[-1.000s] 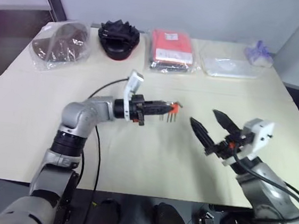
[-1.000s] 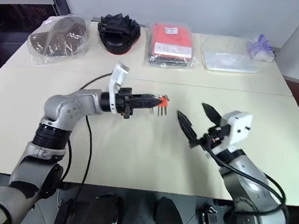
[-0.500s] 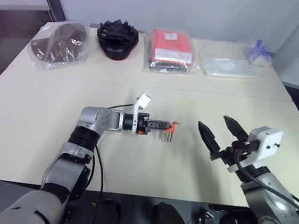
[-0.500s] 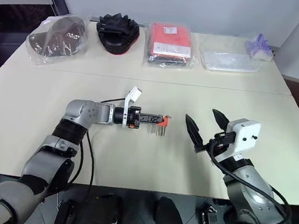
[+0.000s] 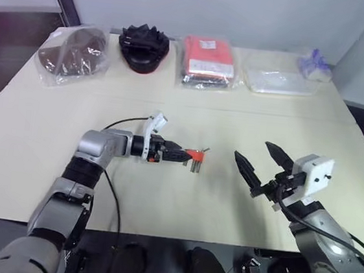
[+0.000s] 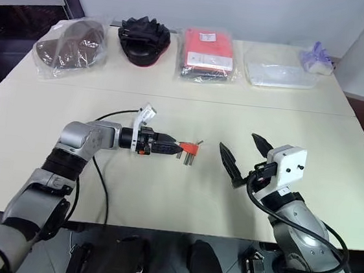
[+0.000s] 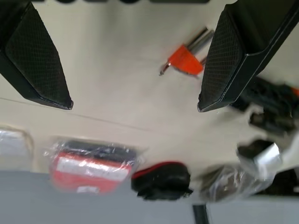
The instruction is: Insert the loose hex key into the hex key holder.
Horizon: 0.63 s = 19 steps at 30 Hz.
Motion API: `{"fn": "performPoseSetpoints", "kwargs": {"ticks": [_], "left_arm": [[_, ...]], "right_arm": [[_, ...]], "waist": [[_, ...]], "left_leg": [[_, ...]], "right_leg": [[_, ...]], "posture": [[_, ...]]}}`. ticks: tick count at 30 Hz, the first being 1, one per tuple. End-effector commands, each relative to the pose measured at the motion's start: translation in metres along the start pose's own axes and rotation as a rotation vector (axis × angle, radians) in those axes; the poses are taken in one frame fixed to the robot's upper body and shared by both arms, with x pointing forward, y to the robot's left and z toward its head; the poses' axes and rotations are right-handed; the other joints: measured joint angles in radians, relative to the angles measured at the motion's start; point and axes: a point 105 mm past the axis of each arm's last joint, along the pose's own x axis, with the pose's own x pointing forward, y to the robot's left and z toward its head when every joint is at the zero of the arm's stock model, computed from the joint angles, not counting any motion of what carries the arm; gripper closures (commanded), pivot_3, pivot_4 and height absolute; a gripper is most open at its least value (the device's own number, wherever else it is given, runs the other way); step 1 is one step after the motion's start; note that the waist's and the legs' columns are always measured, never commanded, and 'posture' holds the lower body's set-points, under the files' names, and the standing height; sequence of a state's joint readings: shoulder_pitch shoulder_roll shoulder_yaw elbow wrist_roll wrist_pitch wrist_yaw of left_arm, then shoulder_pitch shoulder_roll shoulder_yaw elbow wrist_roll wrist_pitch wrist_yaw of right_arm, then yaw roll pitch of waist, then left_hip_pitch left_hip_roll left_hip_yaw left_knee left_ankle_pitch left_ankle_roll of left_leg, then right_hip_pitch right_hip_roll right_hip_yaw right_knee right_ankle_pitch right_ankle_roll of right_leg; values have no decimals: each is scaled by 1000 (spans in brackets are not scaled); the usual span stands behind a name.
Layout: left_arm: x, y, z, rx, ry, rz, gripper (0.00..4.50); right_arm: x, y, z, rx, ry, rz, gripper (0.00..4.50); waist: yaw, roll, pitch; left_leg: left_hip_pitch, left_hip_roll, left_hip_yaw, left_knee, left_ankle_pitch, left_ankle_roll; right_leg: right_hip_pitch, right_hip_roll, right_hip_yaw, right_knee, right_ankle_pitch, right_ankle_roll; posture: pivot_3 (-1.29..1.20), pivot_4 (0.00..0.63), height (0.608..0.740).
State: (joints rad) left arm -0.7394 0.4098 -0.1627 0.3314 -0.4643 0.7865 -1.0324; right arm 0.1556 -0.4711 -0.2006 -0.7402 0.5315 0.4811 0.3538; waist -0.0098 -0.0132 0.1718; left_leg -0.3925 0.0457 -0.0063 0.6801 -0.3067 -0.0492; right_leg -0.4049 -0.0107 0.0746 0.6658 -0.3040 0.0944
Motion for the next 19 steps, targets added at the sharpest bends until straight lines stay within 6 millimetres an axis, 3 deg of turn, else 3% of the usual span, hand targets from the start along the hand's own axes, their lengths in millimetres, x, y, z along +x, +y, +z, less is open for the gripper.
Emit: {"fn": "performPoseSetpoints", "kwargs": {"ticks": [1, 10, 19], "left_arm": [[-12, -6, 22, 144, -57, -10, 29], [-50, -32, 32, 366, -21, -70, 29], [-78, -44, 32, 375, -51, 11, 29]], "right_arm": [[-3, -3, 1, -80, 53, 54, 0], [-28, -19, -10, -321, 403, 309, 0], [-27, -32, 4, -376, 415, 348, 0]], "waist": [[-1, 0, 0], [-4, 0, 0], [-3, -1, 1]], "left_leg": [[0, 0, 0, 0, 0, 0], [1, 1, 0, 0, 0, 0], [0, 1, 0, 1, 0, 1]], "right_leg": [[0, 0, 0, 0, 0, 0], [0, 0, 0, 0, 0, 0], [1, 0, 0, -1, 0, 0]], "posture": [[0, 150, 740], [0, 150, 740], [0, 150, 740]]}}
